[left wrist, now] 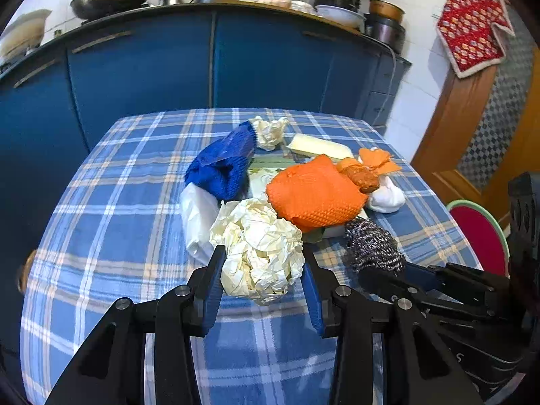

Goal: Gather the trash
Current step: 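Lift the paper ball and steel wool and carry both toward the red bucket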

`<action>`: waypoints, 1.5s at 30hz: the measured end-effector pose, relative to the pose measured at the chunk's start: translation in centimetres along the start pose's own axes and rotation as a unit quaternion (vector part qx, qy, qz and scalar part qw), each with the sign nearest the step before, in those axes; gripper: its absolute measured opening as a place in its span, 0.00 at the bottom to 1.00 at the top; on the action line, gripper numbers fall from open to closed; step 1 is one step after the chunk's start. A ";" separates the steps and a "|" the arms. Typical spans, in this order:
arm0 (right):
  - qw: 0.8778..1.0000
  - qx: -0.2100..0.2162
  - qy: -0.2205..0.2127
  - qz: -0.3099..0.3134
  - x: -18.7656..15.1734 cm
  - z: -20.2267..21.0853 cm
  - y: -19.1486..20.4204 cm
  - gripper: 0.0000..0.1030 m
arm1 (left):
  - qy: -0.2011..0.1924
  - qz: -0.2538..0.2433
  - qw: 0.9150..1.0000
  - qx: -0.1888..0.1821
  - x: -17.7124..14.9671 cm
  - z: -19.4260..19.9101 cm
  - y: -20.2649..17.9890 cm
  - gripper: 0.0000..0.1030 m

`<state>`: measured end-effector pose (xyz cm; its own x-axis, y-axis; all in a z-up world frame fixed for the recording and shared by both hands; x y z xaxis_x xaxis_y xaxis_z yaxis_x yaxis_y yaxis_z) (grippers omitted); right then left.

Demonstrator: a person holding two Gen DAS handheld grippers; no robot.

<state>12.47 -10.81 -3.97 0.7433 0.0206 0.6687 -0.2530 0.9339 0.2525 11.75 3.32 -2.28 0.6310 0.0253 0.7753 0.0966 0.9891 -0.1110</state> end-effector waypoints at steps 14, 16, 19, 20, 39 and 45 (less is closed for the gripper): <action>0.995 -0.080 -0.043 -0.027 -1.5 3.0 0.1 0.18 | 0.005 -0.020 0.996 -0.082 0.0 -0.6 -0.4 0.42; 0.995 -0.087 -0.048 -0.030 -1.5 3.6 0.1 0.18 | 0.005 -0.021 0.996 -0.086 -0.1 -0.5 -0.6 0.42; 0.994 -0.095 -0.055 -0.027 -1.4 4.4 -0.1 0.17 | -0.003 -0.016 0.996 -0.088 0.0 0.1 -0.9 0.42; 0.993 -0.095 -0.057 -0.027 -1.4 4.7 -0.1 0.18 | -0.005 -0.015 0.996 -0.087 0.0 0.3 -0.9 0.42; 0.990 -0.081 -0.107 -0.037 -2.7 10.9 -2.5 0.18 | -0.010 -0.014 0.993 -0.120 0.5 3.6 -6.0 0.42; 0.988 -0.081 -0.121 -0.047 -3.3 12.5 -3.5 0.17 | -0.014 -0.029 0.992 -0.124 0.5 4.6 -7.7 0.42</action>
Point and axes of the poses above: each gripper's, at about its wrist camera, not at the fingertips, and z roughly against the way its jaws point, y to its left, x to its top, the point moved 1 cm from there along -z, roughly the way its jaws point, and after that the axes turned 6 degrees about -y, right-handed, at the moved point
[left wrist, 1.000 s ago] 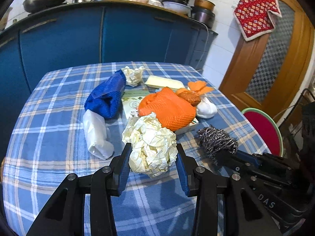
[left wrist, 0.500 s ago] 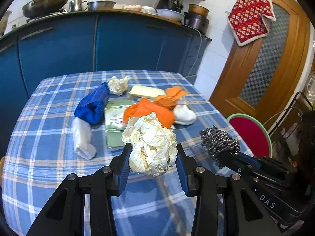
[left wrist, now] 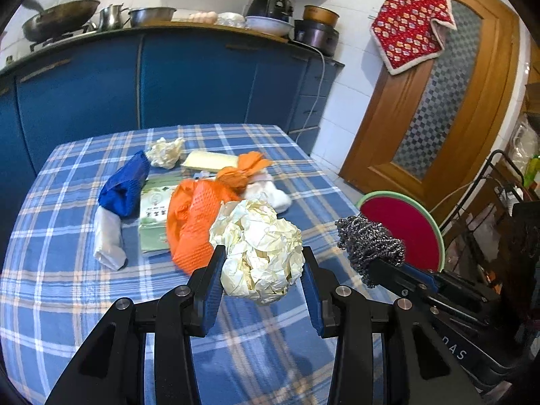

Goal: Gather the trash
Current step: 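Lift the paper ball and steel wool and carry both toward the red bucket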

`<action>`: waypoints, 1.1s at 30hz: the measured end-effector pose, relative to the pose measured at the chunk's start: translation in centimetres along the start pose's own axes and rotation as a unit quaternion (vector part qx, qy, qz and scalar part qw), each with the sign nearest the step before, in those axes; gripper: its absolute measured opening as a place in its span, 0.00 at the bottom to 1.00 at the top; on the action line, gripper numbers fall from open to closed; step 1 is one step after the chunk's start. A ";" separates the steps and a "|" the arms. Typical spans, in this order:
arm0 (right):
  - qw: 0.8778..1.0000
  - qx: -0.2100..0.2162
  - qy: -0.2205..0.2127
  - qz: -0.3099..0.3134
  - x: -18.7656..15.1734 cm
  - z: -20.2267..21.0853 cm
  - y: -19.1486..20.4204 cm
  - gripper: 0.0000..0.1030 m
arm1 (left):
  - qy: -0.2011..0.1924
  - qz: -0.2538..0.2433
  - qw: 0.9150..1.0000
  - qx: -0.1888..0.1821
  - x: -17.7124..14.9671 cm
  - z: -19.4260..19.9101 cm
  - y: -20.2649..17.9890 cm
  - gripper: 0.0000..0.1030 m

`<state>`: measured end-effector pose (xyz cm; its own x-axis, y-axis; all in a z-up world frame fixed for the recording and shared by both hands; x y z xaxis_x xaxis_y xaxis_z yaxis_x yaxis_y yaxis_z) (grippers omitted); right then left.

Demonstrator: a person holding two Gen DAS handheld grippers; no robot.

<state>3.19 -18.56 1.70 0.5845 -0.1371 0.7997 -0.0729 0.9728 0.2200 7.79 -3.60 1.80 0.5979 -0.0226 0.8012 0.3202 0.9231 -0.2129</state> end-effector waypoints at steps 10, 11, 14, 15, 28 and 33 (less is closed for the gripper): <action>1.000 -0.020 -0.014 -0.018 0.0 1.8 -2.4 0.18 | -0.002 -0.031 0.999 -0.012 1.0 -0.7 -2.9 0.42; 0.999 -0.023 -0.016 -0.020 0.1 2.0 -2.7 0.18 | -0.002 -0.034 0.999 -0.014 1.1 -0.9 -3.2 0.42; 0.999 -0.033 -0.019 -0.026 0.2 2.5 -3.7 0.18 | -0.002 -0.045 0.999 -0.022 1.5 -1.5 -4.3 0.42; 0.999 -0.037 -0.021 -0.028 0.2 2.7 -4.1 0.18 | -0.002 -0.051 0.998 -0.027 1.6 -1.8 -4.8 0.42; 0.993 -0.092 -0.039 -0.068 0.1 4.6 -9.3 0.18 | 0.022 -0.091 0.993 -0.070 2.4 -5.9 -10.2 0.42; 0.990 -0.109 -0.041 -0.081 -0.2 5.0 -11.2 0.18 | 0.031 -0.106 0.990 -0.088 2.7 -7.5 -12.6 0.42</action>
Point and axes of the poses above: each gripper's, at about its wrist camera, not at the fingertips, and z roughly against the way its jaws point, y to its left, x to its top, the point moved 1 cm from there along -z, roughly the way its jaws point, and after that the axes turned 6 degrees about -y, right-handed, at the moved point
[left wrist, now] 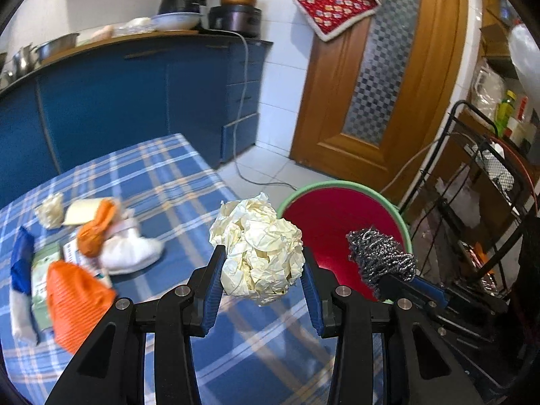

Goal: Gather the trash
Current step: 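Lift the paper ball and steel wool and carry both toward the red bucket, then open the left tool over the bucket while the right tool releases the steel wool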

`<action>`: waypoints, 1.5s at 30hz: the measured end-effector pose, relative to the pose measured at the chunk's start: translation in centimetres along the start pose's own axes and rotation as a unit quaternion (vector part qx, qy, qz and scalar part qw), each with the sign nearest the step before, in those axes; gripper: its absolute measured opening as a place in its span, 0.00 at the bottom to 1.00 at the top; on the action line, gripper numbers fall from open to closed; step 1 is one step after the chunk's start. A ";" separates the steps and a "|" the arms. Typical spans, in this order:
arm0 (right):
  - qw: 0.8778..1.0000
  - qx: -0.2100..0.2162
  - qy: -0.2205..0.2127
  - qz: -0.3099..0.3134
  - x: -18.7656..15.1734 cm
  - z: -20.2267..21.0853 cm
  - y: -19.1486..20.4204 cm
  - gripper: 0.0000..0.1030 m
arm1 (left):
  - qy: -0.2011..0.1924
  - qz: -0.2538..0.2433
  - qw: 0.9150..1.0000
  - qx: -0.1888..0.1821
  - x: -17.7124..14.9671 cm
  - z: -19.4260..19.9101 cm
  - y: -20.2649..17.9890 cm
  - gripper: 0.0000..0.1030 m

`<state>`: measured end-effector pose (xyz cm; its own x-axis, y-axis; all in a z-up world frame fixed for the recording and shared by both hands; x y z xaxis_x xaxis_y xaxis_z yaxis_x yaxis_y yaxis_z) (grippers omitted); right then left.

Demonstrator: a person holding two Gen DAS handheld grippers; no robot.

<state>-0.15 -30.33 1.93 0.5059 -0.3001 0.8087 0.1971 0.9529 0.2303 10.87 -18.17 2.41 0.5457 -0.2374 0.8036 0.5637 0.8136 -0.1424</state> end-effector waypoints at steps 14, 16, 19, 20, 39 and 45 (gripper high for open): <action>0.999 -0.035 0.008 -0.024 -0.1 -1.2 -3.1 0.18 | 0.041 -0.036 0.998 -0.029 0.4 -5.3 -3.9 0.42; 0.999 -0.038 0.011 -0.027 -0.2 -1.5 -3.4 0.18 | 0.047 -0.039 0.998 -0.030 0.3 -5.9 -4.2 0.42; 0.998 -0.042 0.017 -0.033 -0.3 -1.9 -4.0 0.18 | 0.056 -0.040 0.997 -0.032 0.1 -6.8 -4.4 0.42; 0.998 -0.044 0.018 -0.034 -0.3 -2.0 -4.1 0.18 | 0.058 -0.041 0.997 -0.032 0.1 -7.1 -4.5 0.42; 0.995 -0.067 0.038 -0.059 -1.1 -3.4 -6.3 0.21 | 0.080 -0.039 0.995 -0.034 0.1 -10.0 -5.6 0.58; 0.995 -0.065 0.035 -0.065 -1.0 -3.4 -6.4 0.29 | 0.072 -0.034 0.996 -0.027 0.4 -9.7 -5.1 0.61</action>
Point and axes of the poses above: each gripper's, at about its wrist camera, not at the fingertips, and z roughly against the way its jaws point, y to its left, x to its top, the point moved 1 cm from there along -z, roughly the way its jaws point, and after that the axes turned 6 degrees about -y, right-handed, at the moved point
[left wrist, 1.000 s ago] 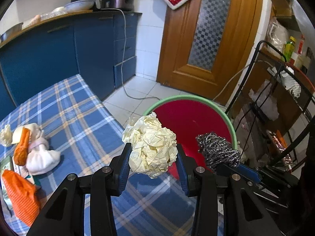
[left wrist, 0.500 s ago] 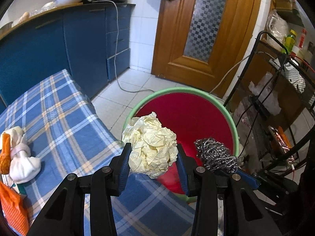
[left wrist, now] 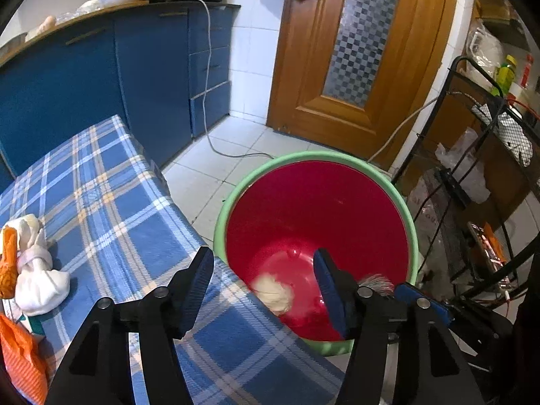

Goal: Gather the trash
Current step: 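Open the left tool over the bucket while the right tool releases the steel wool, then move the left tool back to the table and grasp the orange glove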

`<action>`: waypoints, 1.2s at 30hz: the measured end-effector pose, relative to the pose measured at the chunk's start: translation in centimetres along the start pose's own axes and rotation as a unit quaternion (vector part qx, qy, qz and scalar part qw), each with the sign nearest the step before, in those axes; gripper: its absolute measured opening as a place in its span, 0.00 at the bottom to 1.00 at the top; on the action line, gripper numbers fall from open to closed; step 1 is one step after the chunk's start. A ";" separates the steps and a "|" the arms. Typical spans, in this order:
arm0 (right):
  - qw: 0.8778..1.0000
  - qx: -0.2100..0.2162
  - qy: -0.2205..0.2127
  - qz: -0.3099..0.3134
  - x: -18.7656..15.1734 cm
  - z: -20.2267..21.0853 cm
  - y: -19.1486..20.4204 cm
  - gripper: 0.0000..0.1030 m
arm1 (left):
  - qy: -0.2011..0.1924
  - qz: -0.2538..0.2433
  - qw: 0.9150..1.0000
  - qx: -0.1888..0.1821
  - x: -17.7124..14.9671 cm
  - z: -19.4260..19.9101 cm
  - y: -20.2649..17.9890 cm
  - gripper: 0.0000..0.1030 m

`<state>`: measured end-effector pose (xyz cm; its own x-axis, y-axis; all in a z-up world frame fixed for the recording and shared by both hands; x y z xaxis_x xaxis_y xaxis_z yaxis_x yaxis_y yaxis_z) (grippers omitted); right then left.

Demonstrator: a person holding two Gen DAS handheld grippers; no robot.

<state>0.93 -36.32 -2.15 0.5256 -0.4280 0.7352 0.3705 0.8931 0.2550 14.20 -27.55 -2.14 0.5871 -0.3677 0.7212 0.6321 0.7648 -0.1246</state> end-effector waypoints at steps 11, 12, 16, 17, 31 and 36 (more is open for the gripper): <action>1.000 0.003 -0.008 -0.002 0.1 0.4 0.2 0.32 | -0.014 0.026 1.000 0.009 -0.3 2.1 1.5 0.61; 1.000 0.004 -0.008 -0.002 0.1 0.5 0.3 0.32 | -0.016 0.027 0.999 0.010 -0.4 2.4 1.7 0.61; 1.000 0.009 -0.010 0.000 0.2 0.6 0.7 0.34 | -0.026 0.029 0.999 0.025 -0.7 3.8 2.3 0.61; 1.000 0.010 -0.010 0.000 0.1 0.7 0.8 0.36 | -0.029 0.031 0.999 0.029 -0.9 4.2 2.5 0.61; 1.000 0.018 -0.012 0.003 0.1 0.6 2.2 0.53 | -0.051 0.067 0.991 0.103 -2.9 9.0 7.8 0.61; 1.000 0.023 -0.011 0.012 0.1 0.7 3.0 0.55 | -0.056 0.092 0.986 0.130 -3.8 10.3 10.4 0.61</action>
<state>1.55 -33.56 -0.87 0.5167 -0.4028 0.7555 0.3218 0.9091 0.2646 13.35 -12.73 0.84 0.6109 -0.1612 0.7752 0.3617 0.9277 -0.0921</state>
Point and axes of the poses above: each gripper's, at about its wrist camera, not at the fingertips, and z roughly against the way its jaws point, y to its left, x to its top, the point moved 1 cm from there along -z, roughly the way its jaws point, and after that the axes turned 6 degrees about -y, right-handed, at the moved point
